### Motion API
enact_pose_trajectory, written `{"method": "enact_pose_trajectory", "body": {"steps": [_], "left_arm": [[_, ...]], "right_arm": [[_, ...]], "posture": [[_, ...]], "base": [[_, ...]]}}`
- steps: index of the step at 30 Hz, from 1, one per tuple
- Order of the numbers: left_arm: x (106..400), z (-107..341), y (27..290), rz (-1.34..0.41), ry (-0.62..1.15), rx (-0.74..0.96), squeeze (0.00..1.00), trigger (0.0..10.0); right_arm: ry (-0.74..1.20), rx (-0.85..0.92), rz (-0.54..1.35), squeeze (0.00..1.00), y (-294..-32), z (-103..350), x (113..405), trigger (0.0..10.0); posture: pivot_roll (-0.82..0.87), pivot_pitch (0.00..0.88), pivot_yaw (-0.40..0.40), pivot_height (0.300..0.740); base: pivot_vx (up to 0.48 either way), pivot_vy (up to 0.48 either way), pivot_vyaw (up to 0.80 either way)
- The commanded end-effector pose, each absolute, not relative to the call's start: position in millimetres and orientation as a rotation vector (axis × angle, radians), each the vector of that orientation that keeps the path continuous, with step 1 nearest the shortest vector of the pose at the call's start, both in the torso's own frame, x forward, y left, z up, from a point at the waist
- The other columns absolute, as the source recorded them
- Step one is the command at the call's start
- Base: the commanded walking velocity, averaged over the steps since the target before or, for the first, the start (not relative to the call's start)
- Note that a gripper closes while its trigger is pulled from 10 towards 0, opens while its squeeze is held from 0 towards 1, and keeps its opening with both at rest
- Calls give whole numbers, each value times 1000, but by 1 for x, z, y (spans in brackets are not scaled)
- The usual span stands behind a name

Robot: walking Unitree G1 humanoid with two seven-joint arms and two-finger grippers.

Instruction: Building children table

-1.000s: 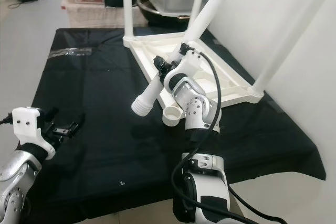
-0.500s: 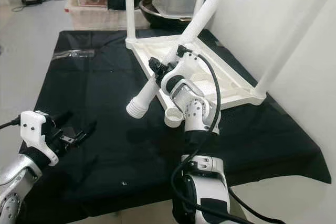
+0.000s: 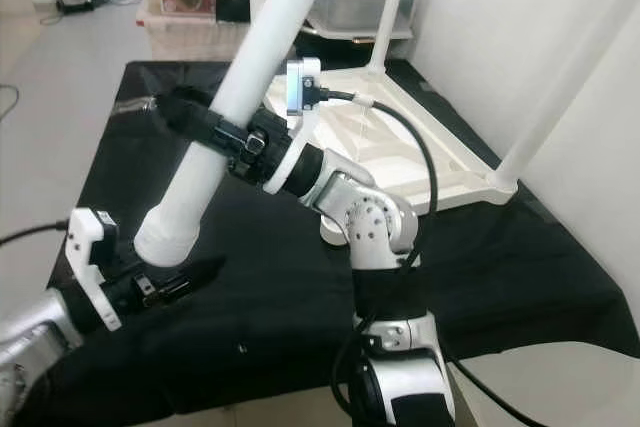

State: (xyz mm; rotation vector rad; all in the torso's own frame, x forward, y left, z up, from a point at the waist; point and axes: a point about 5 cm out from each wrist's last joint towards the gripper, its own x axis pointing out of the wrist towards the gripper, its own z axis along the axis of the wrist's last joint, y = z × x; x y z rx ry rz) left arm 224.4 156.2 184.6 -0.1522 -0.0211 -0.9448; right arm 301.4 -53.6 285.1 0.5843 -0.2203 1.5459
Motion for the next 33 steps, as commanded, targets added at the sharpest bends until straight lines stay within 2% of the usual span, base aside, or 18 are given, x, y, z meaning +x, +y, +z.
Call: {"method": "enact_pose_trajectory", "body": {"steps": [1, 14, 27, 33], "left_arm": [[216, 186, 150, -1035, 0, -160, 0, 10000], [190, 215, 143, -1312, 16, -169, 0, 10000], [181, 207, 145, -1328, 78, -148, 0, 10000], [179, 205, 142, -1364, 114, -176, 0, 10000]], "right_arm": [[-190, 582, 1626, 0, -51, 283, 299, 0], [-93, 520, 1976, 0, -51, 262, 278, 0], [-18, 497, 2031, 0, -64, 261, 279, 0], [-34, 547, 2095, 0, -61, 268, 274, 0]], "posture": [[104, 0, -73, 740], [126, 0, -84, 740], [124, 0, -83, 740], [120, 0, -80, 740]], "base": [[0, 0, 0], [0, 0, 0], [0, 0, 0], [0, 0, 0]]}}
